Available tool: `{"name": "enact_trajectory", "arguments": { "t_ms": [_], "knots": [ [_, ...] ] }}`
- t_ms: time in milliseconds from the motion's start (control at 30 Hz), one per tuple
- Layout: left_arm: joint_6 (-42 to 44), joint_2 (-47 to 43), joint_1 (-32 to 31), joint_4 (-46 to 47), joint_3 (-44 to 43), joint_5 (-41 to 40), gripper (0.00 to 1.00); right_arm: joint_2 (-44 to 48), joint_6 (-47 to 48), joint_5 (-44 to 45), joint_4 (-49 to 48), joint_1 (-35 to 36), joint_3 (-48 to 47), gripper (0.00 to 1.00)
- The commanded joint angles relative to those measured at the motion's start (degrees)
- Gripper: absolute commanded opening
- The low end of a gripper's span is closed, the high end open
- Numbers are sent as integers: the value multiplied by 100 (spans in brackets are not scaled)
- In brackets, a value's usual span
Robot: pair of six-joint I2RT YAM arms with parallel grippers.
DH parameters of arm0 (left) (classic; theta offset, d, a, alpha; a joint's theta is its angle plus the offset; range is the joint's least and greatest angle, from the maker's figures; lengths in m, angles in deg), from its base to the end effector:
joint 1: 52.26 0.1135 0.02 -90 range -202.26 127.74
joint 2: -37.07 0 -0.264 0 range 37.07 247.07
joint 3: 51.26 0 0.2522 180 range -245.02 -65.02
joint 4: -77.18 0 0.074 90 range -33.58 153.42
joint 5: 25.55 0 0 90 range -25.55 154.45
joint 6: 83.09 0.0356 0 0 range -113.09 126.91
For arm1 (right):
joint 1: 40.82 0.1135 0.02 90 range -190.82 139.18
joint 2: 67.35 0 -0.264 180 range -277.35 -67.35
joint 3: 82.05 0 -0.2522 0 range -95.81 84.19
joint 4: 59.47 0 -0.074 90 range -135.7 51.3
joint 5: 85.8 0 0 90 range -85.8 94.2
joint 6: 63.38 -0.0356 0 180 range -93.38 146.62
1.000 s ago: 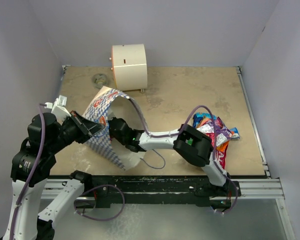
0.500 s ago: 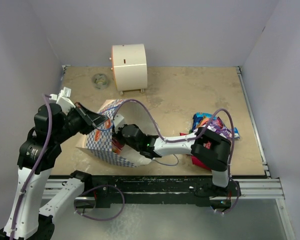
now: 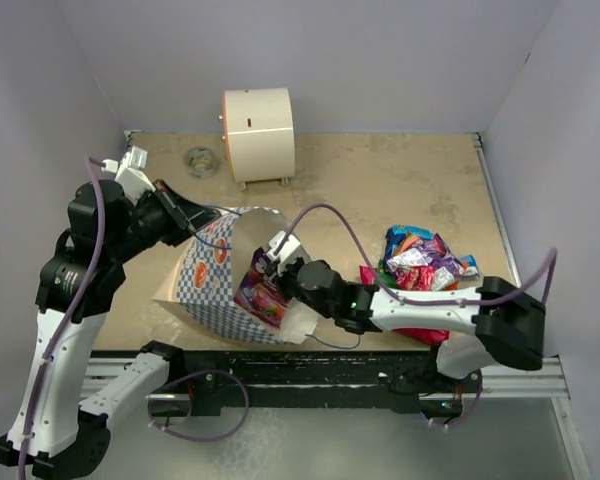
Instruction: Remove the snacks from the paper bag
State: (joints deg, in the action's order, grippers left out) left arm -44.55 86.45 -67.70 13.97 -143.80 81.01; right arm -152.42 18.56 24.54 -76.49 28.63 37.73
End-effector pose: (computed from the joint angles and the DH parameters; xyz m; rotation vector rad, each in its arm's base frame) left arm 0.1261 -0.0454 0.4493 -0.4340 2.0076 -1.0361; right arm 0.1283 0.3070 0.2559 -0.6499 1.6244 0.7016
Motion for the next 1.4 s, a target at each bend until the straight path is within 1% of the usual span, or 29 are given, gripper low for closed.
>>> {"name": "enact_trajectory", "arguments": {
  "t_ms": [0,133,200,267,333,400,533,600,700,800,900,1000,1067,1100,1133,1167,1233,1267,1367],
  "knots": [
    [27,106,2,766,81,395,0,1003,-325,569,631,-17,120,0],
    [-80,363,-3,1175,142,783,0,2045,-437,1257,1570,-19,32,0],
    [-126,504,-1,1387,119,1036,0,2429,-580,1715,2242,-19,-216,0],
    [-252,642,-1,1665,118,1322,0,2756,-484,1956,2768,-19,-490,0],
    [-486,777,-3,1998,158,1664,0,3024,-315,2149,3068,-19,-714,0],
    [-785,898,2,2521,232,1900,0,3232,-189,2401,3243,-13,-960,0],
    [-1369,1083,1,3212,254,2222,0,3365,286,2937,2991,-19,-1482,0],
    [-1442,1131,-10,3453,215,2275,0,3181,596,3493,2826,-18,-1833,0],
    [-1400,1195,-11,3495,78,2259,0,2909,1188,4252,2383,-28,-2159,0],
    [-1497,1319,-11,3599,-51,2387,0,2832,1765,4385,1581,-69,-2243,0],
    [-1512,1301,-6,3669,-110,2450,0,2792,1822,4382,1375,-105,-2439,0],
    [-1103,1074,-11,3084,-126,2257,0,2740,1835,4339,1437,-107,-2638,0],
    [-554,798,-11,2311,-80,1845,0,2725,1782,4374,1516,-107,-2740,0],
    [-286,640,-10,1752,-74,1520,0,2731,1746,4374,1560,-107,-2816,0],
    [-49,492,-11,1084,-90,1029,0,2727,1743,4362,1578,-107,-2851,0],
    [18,375,-7,275,-169,487,0,2704,1809,4353,1618,-107,-2926,0],
    [139,243,-7,-939,-293,-479,0,2555,2142,4478,1493,-107,-3182,0],
    [216,200,-10,-1299,-287,-768,0,2457,2334,4539,1555,-99,-3337,0],
    [455,20,-9,-1730,-147,-1321,0,2309,2064,4652,2205,-98,-3687,0]
  ]
}}
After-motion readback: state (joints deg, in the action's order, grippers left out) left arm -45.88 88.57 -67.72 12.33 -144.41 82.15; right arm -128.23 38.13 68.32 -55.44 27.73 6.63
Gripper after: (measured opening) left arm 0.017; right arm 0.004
